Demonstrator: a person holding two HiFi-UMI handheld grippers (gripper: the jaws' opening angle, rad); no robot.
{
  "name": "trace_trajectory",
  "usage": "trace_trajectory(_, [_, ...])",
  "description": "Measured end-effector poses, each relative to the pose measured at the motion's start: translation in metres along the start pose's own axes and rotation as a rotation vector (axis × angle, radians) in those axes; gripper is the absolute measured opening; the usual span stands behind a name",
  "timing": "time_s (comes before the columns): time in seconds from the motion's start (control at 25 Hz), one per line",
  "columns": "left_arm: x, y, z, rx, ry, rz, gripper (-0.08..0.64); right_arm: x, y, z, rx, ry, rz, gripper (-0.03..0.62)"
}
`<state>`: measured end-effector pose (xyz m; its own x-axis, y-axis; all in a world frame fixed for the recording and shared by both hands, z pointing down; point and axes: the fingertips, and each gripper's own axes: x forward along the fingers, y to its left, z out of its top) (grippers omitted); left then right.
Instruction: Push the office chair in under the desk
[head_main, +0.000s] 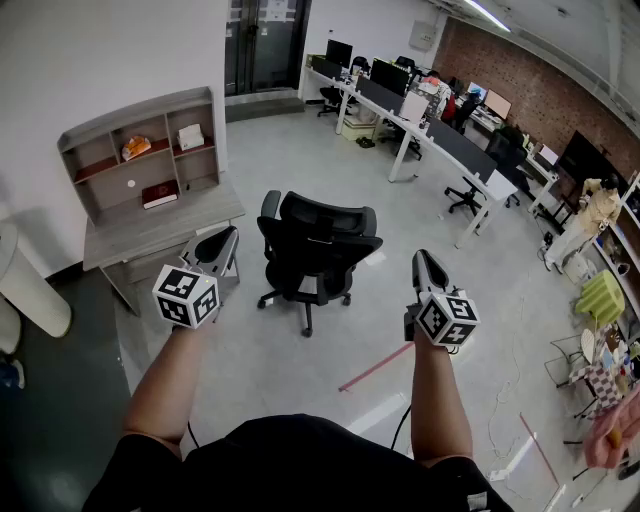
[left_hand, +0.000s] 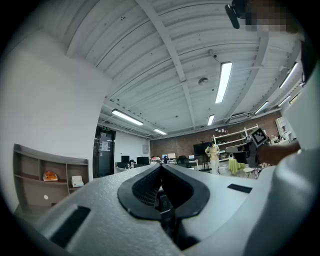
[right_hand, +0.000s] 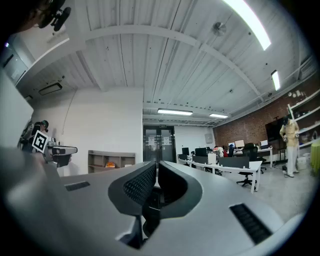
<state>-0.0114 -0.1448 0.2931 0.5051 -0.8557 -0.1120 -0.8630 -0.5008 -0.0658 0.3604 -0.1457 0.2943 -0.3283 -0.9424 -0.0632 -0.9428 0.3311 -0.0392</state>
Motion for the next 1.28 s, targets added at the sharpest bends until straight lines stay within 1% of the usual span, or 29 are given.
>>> trace_trajectory(0.16, [0.011,-0.017,-0.003,0.003,0.016,0.002,0.015,-0.005,-0.019,-0.005,0.007,0.004,0.007,0.02])
trace_trajectory(0.36, [0.024,-0.041,-0.005,0.01,0.035,0.012,0.015,-0.008,-0.043,-0.011,0.016,0.005,0.042,0.018])
trace_trajectory(0.56, [0.031,-0.064,-0.003,0.029,0.056,0.021,0.015,-0.016,-0.061,-0.011,0.051,-0.013,0.07,0.02])
trace_trajectory(0.8, [0.036,-0.073,-0.013,0.022,0.082,0.028,0.015,-0.025,-0.073,-0.02,0.029,-0.005,0.082,0.02])
trace_trajectory(1.0, [0.046,-0.078,-0.009,0.029,0.081,0.017,0.015,-0.026,-0.079,-0.027,0.031,0.013,0.072,0.02])
trace_trajectory(1.12, [0.052,-0.076,-0.01,0.027,0.072,0.008,0.015,-0.023,-0.082,-0.032,0.029,0.027,0.058,0.02])
trace_trajectory(1.28, [0.06,-0.065,-0.019,0.004,0.067,-0.001,0.015,-0.015,-0.08,-0.032,0.012,0.042,0.043,0.02])
